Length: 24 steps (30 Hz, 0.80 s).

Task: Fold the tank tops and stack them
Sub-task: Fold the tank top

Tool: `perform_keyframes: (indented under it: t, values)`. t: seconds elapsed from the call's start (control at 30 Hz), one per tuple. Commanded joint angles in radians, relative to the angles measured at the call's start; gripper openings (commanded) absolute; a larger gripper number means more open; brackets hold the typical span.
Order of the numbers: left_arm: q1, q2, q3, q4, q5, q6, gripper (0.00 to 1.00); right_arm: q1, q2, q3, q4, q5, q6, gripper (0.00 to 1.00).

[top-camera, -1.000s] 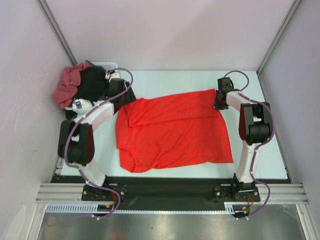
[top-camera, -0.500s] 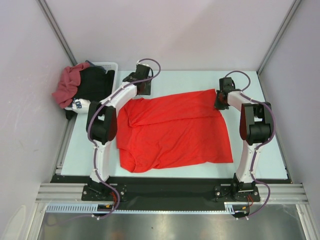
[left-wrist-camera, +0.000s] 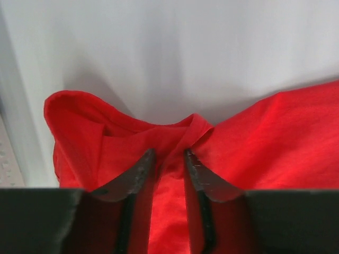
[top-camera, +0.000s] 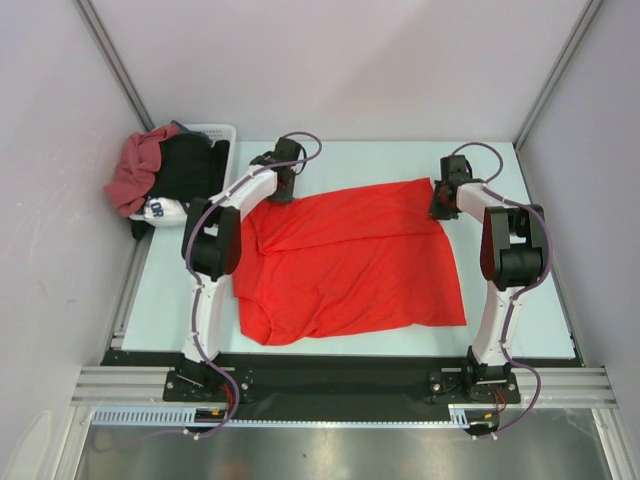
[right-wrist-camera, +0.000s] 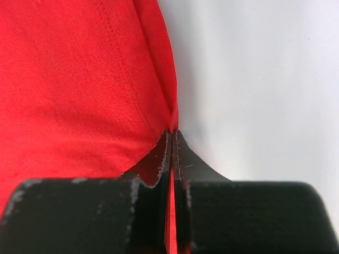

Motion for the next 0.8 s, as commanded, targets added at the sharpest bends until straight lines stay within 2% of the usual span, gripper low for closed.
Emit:
perform_keyframes:
  t: [0.0, 0.1, 0.23, 0.33, 0.43, 0.47, 0.5, 0.57, 0.63, 0.77]
  values:
    - [0.008, 0.010, 0.050, -0.043, -0.060, -0.030, 0.29, -0.022, -0.007, -0.039, -0.096, 0.049, -0.005, 0.00]
    - [0.057, -0.034, 0.001, -0.014, -0.023, -0.104, 0.15, -0.037, -0.016, -0.052, -0.099, 0.085, 0.010, 0.00]
    - [0.166, -0.108, -0.085, 0.056, 0.049, -0.197, 0.11, -0.100, -0.046, -0.098, -0.082, 0.095, 0.051, 0.00]
    - [0.195, -0.192, -0.189, 0.127, 0.026, -0.256, 0.11, -0.145, -0.091, -0.146, -0.058, 0.113, 0.068, 0.00]
    - [0.224, -0.302, -0.387, 0.249, 0.032, -0.334, 0.19, -0.180, -0.134, -0.186, -0.042, 0.144, 0.087, 0.00]
    - [0.227, -0.350, -0.422, 0.285, 0.047, -0.340, 0.27, -0.186, -0.143, -0.195, -0.035, 0.150, 0.094, 0.00]
    - [0.227, -0.368, -0.453, 0.318, 0.069, -0.342, 0.49, -0.192, -0.163, -0.207, -0.026, 0.145, 0.096, 0.00]
    - [0.226, -0.401, -0.505, 0.382, 0.109, -0.346, 0.64, -0.206, -0.177, -0.229, -0.018, 0.164, 0.099, 0.00]
    - [0.227, -0.410, -0.513, 0.385, 0.118, -0.343, 0.72, -0.229, -0.184, -0.226, -0.026, 0.199, 0.105, 0.00]
    - [0.227, -0.415, -0.492, 0.392, 0.199, -0.314, 0.78, -0.255, -0.203, -0.215, -0.038, 0.208, 0.116, 0.00]
